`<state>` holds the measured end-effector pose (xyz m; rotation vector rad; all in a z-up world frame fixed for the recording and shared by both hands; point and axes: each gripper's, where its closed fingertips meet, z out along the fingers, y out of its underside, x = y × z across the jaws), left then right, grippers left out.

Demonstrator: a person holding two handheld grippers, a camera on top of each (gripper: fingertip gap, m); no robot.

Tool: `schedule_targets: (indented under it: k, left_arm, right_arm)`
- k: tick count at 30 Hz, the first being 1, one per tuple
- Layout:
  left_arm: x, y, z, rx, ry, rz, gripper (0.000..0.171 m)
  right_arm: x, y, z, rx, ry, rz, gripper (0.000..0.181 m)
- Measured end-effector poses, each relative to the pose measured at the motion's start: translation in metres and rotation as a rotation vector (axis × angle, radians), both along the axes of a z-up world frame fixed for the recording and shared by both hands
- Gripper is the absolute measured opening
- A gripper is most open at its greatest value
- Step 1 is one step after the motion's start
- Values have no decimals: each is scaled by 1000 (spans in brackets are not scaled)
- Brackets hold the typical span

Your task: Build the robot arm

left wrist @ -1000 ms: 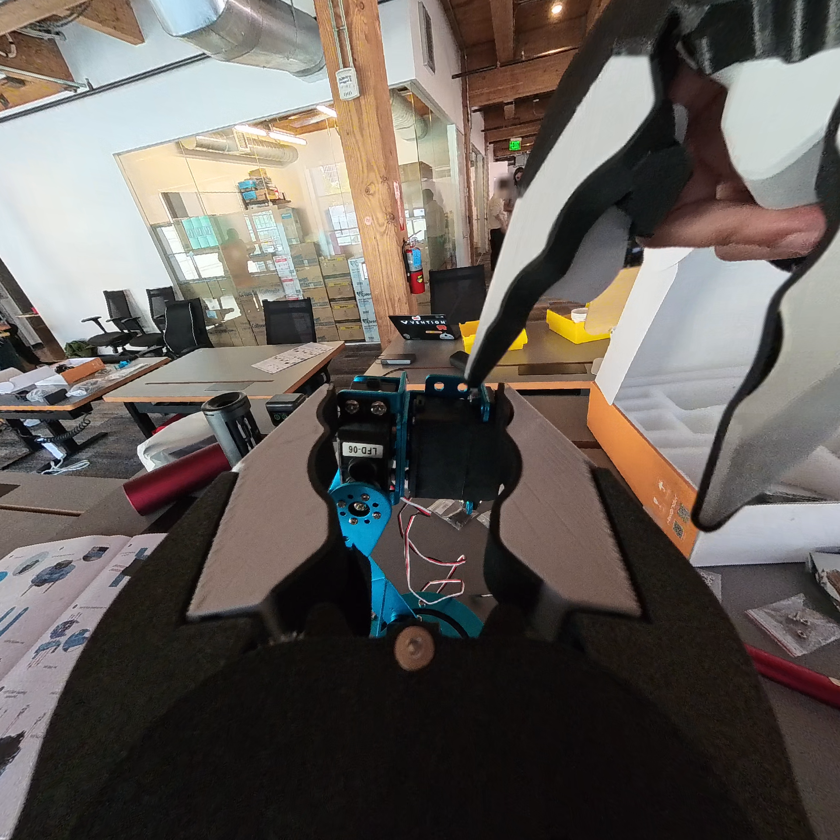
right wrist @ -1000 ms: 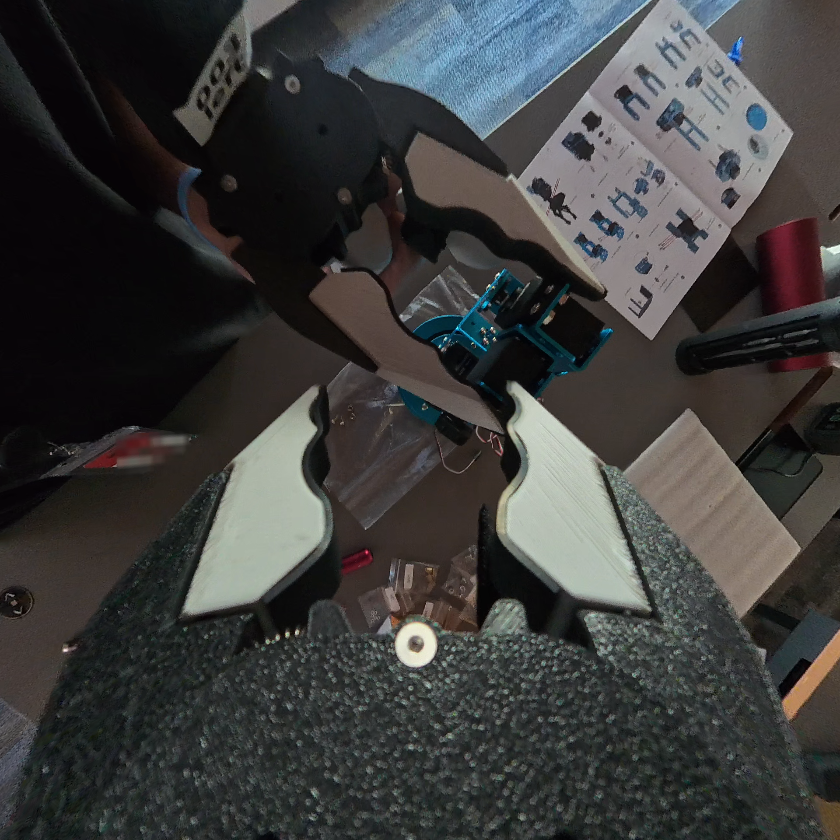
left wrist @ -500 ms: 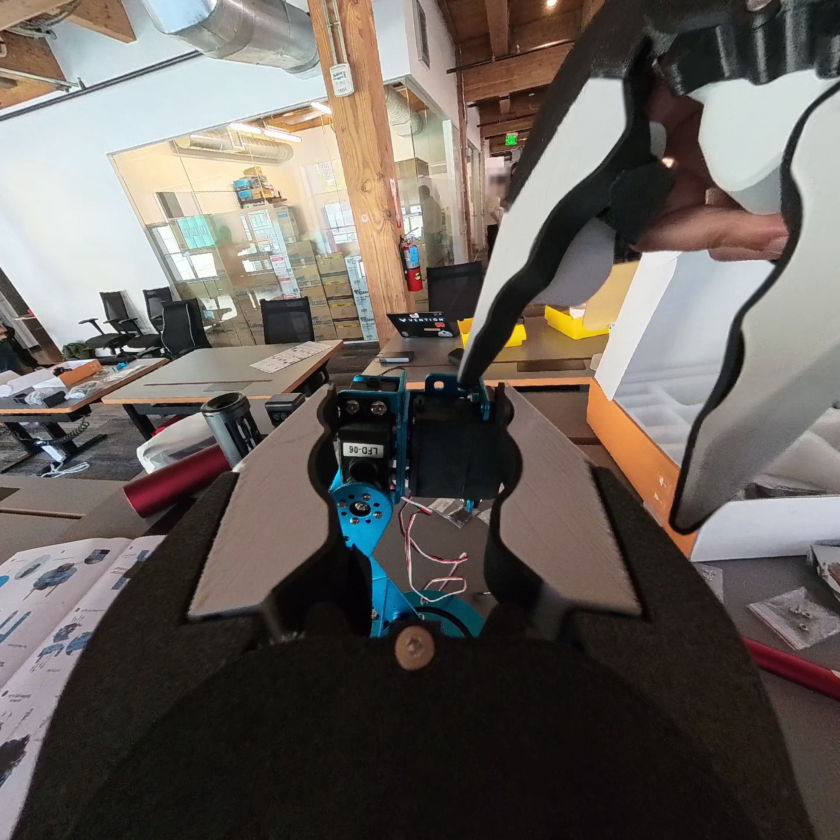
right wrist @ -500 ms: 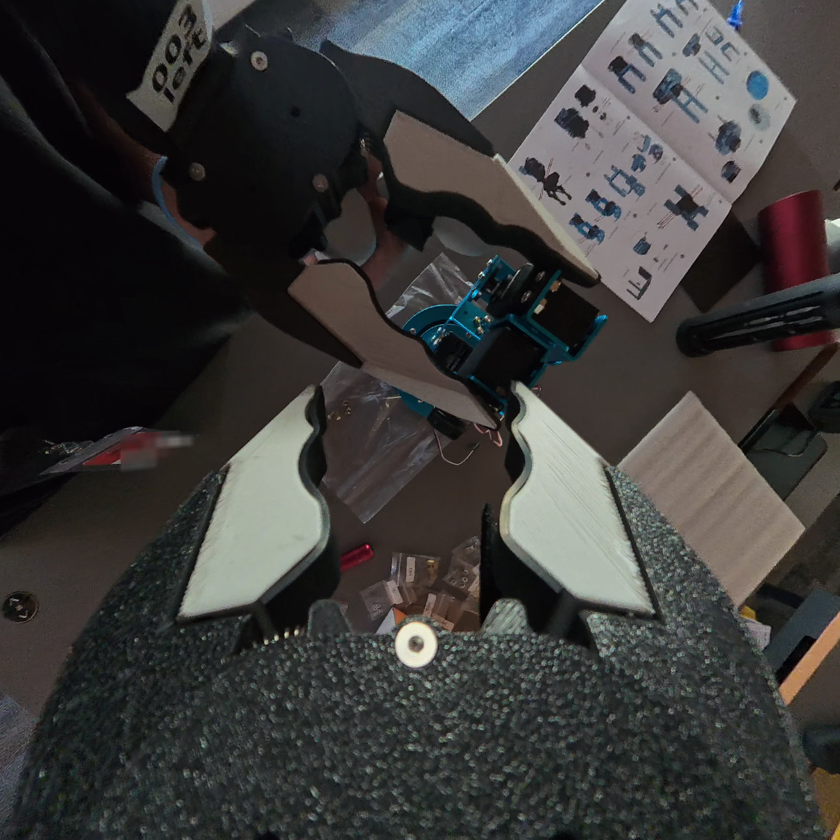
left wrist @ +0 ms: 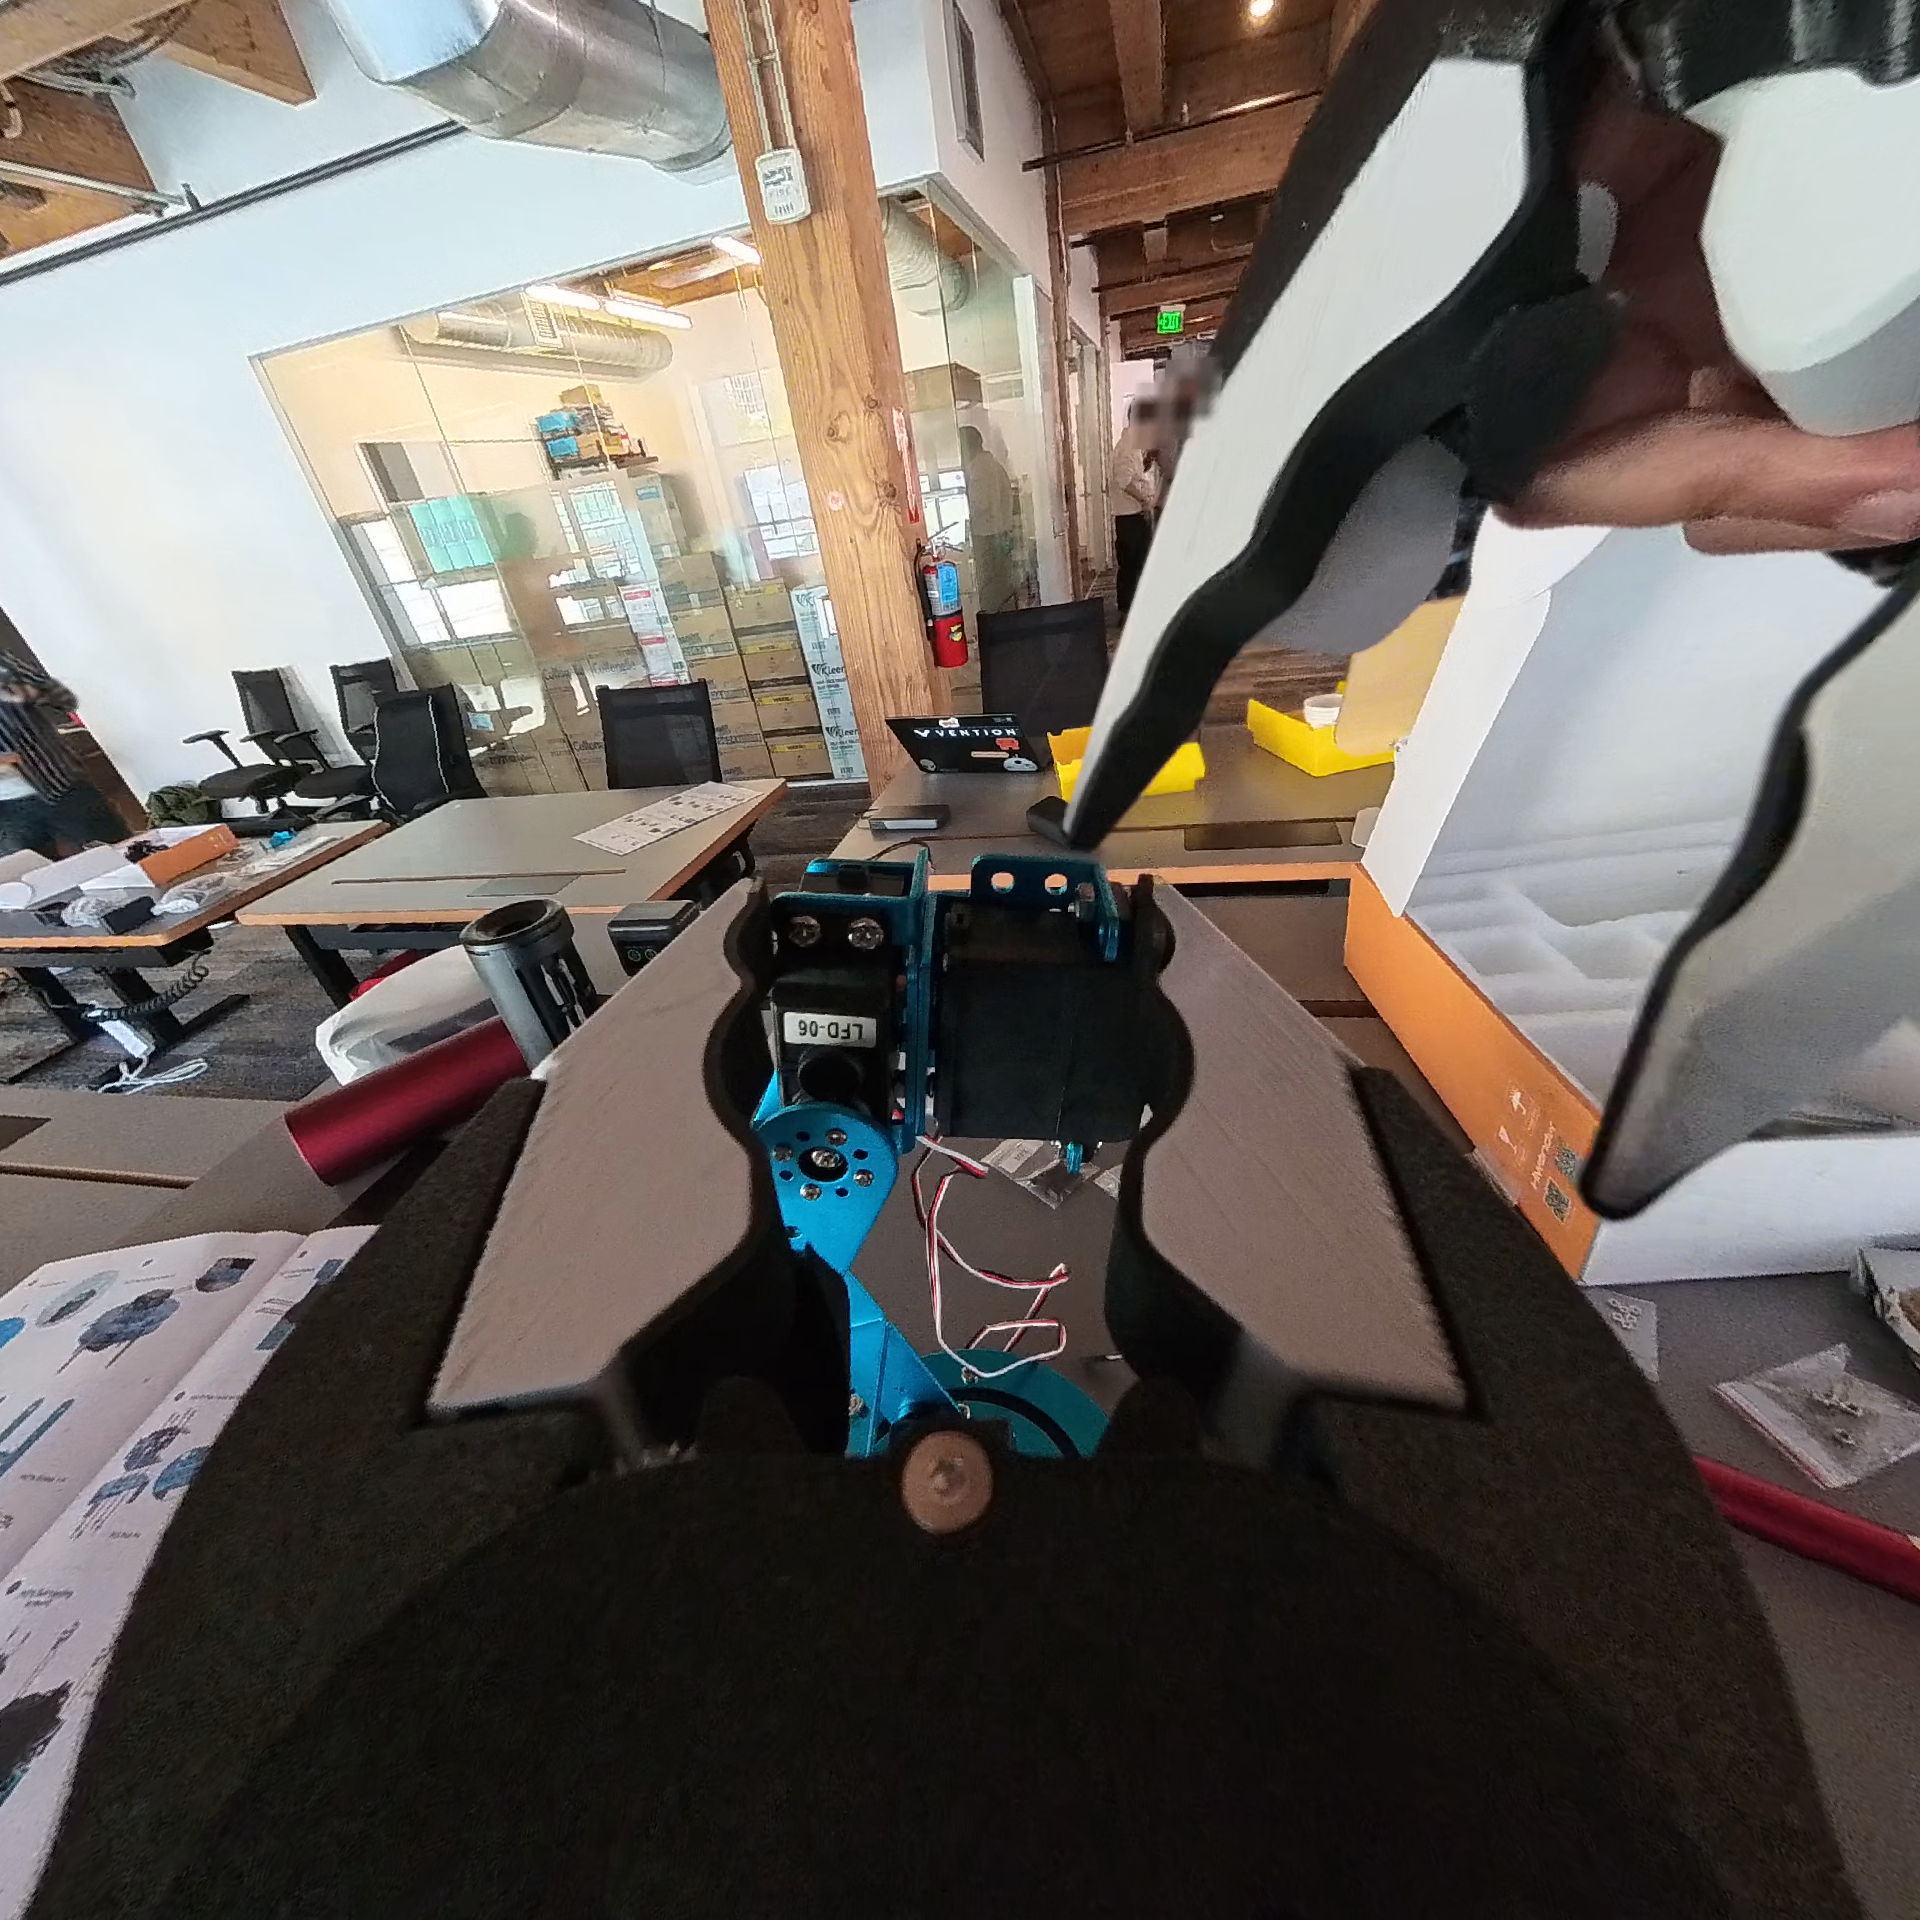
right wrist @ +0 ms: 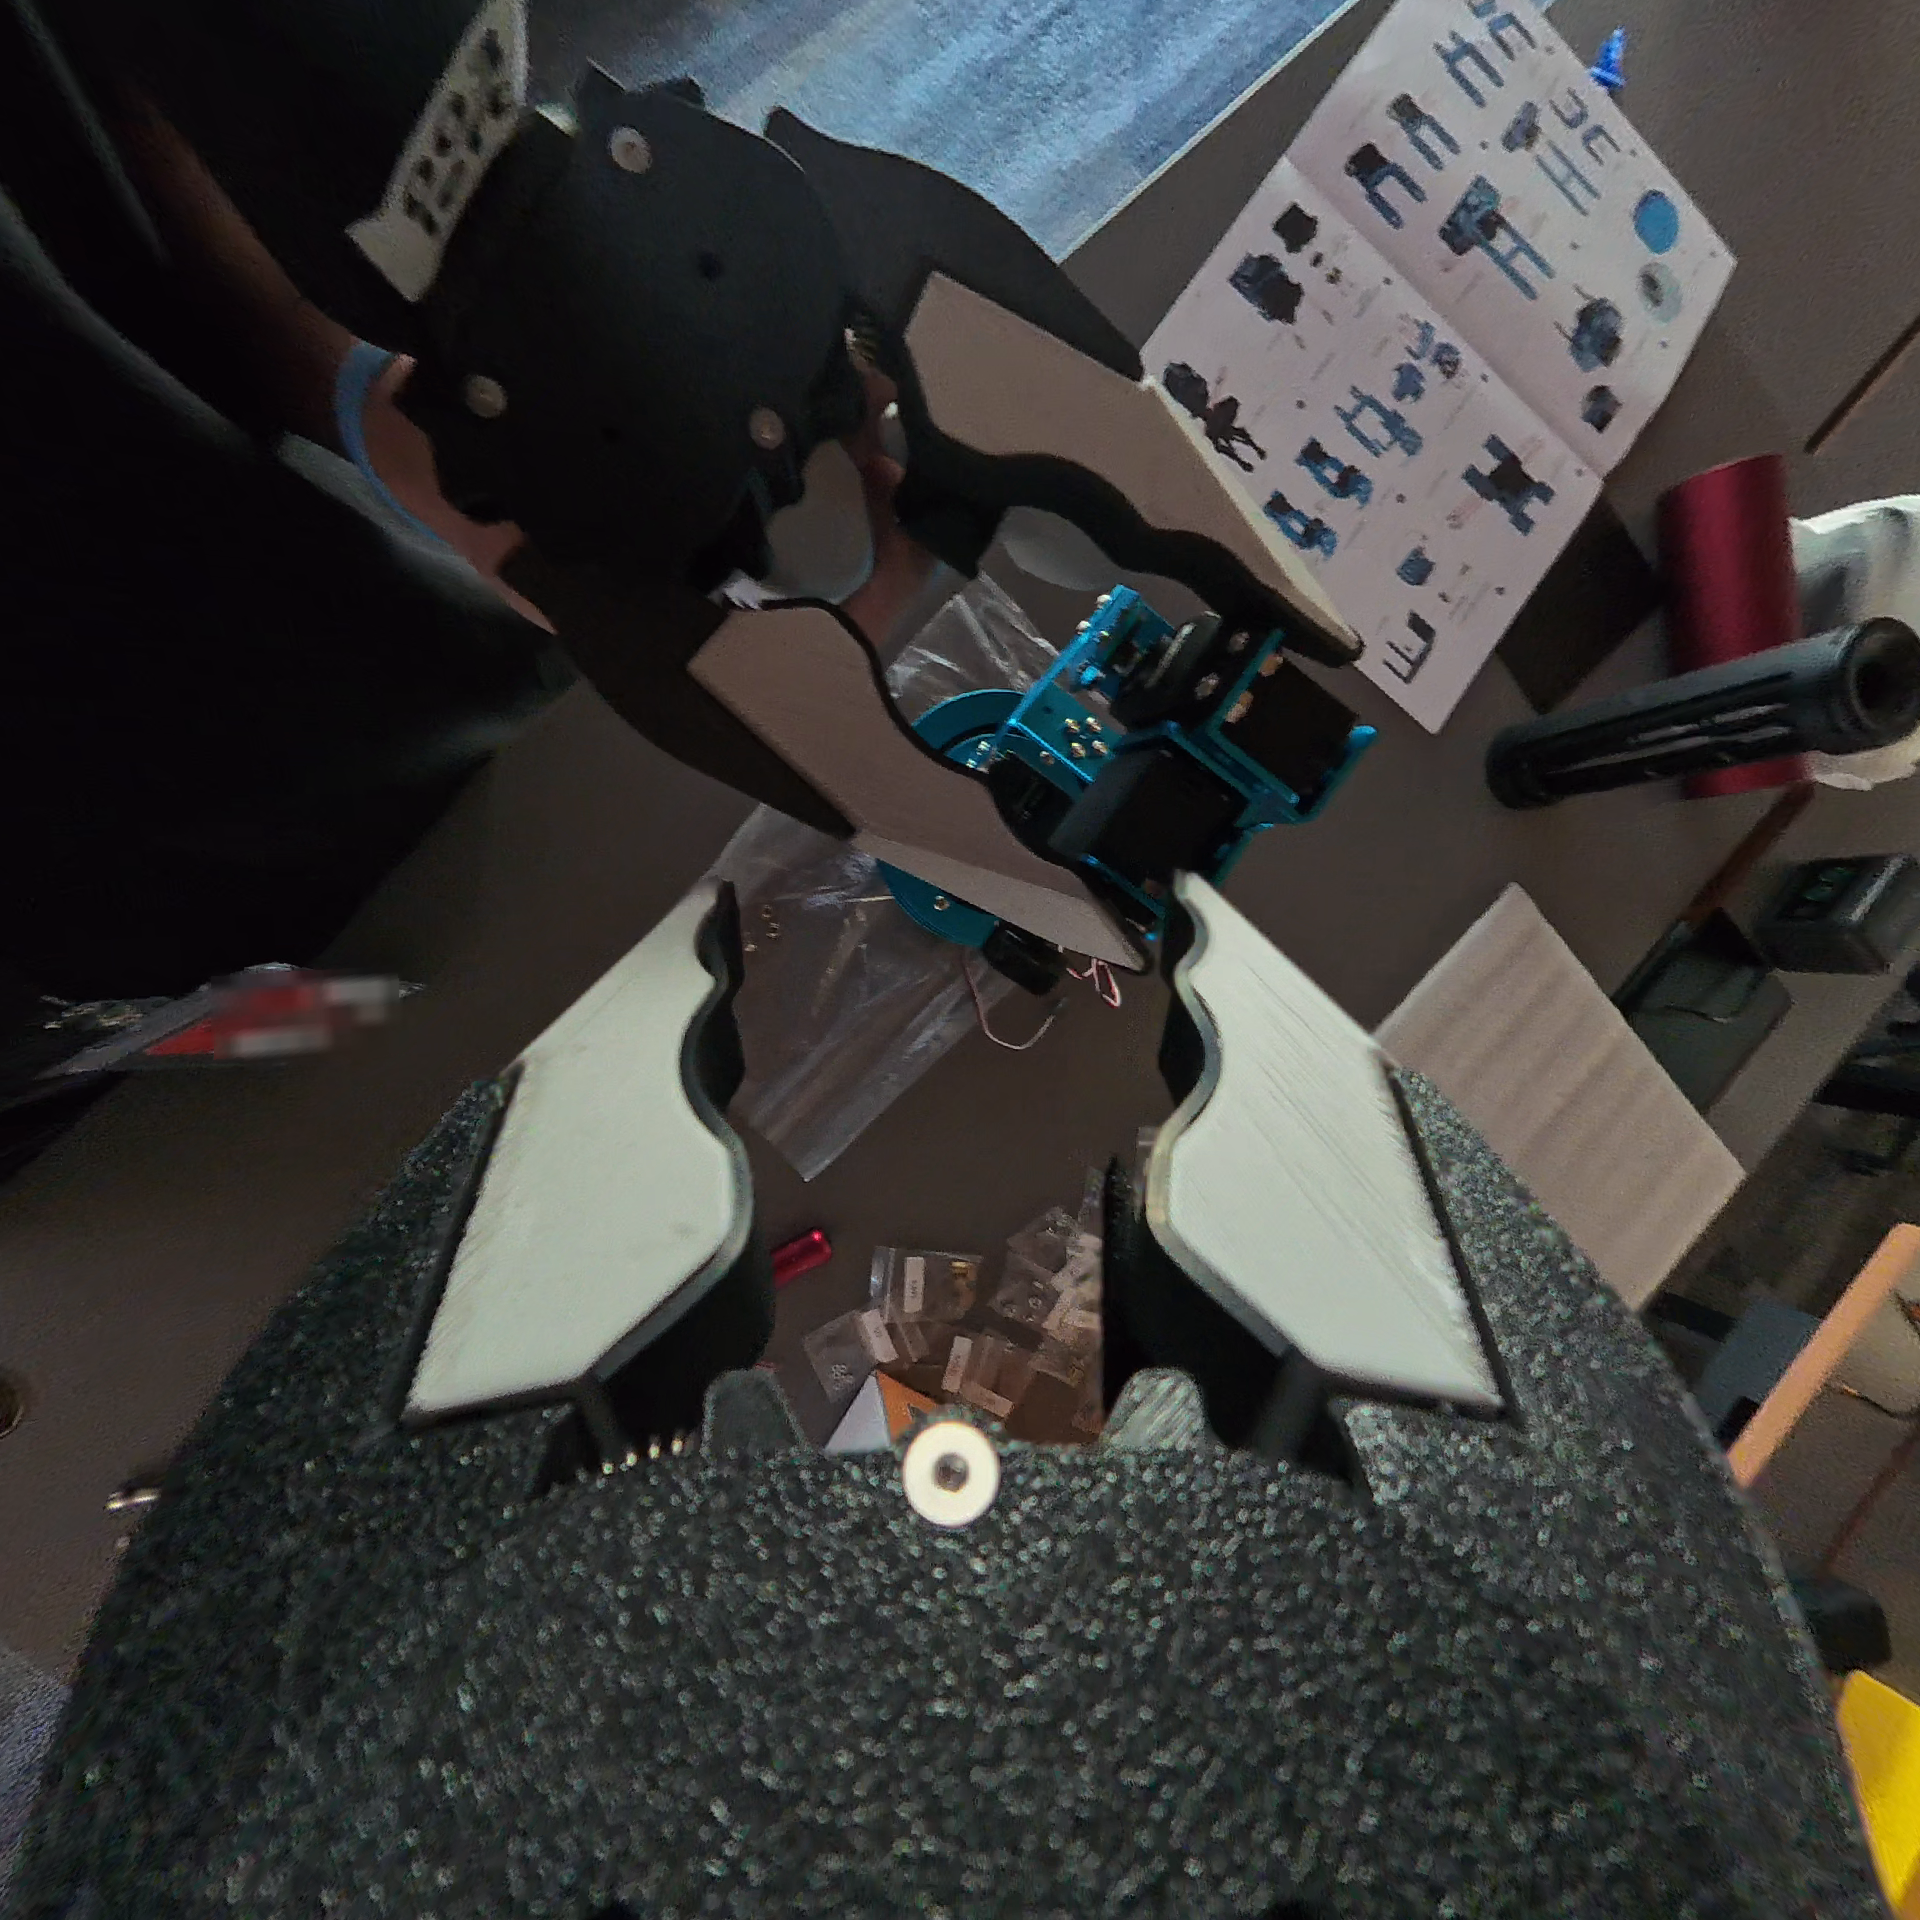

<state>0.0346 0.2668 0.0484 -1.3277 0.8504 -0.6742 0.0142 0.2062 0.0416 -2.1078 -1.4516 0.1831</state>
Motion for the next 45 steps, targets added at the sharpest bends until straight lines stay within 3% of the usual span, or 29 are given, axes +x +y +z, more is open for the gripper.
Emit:
schedule_targets:
  k: [4,8,15,17,25,28,35,36,38,45]
  left_arm:
    - [0,0,0,4,3,1,68]
    - [1,0,0,2,0,1,68]
    - [2,0,-1,7,3,-1,68]
    - [1,0,0,8,2,1,68]
    - [1,0,0,9,2,3,68]
    - [1,1,0,10,2,4,68]
    - [1,1,0,14,5,7,68]
    - [1,1,0,15,4,6,68]
    - [1,2,0,7,1,5,68]
    - [1,1,0,14,9,5,68]
  right_arm:
    - [0,-1,-7,-35,-7,-9,84]
    - [-8,-6,3,-25,31,11,78]
    - [-2,-3,-8,-34,-33,-22,88]
    - [-9,-9,0,-37,11,2,78]
    - [-2,-1,-10,-33,-37,-31,91]
    - [-11,-7,0,-38,26,-2,81]
    - [-4,-5,-9,-56,-26,-30,97]
    - [-12,-11,-3,-70,26,2,84]
    - [-20,-14,7,-61,80,20,82]
    - [-4,-1,-12,-20,-41,-33,94]
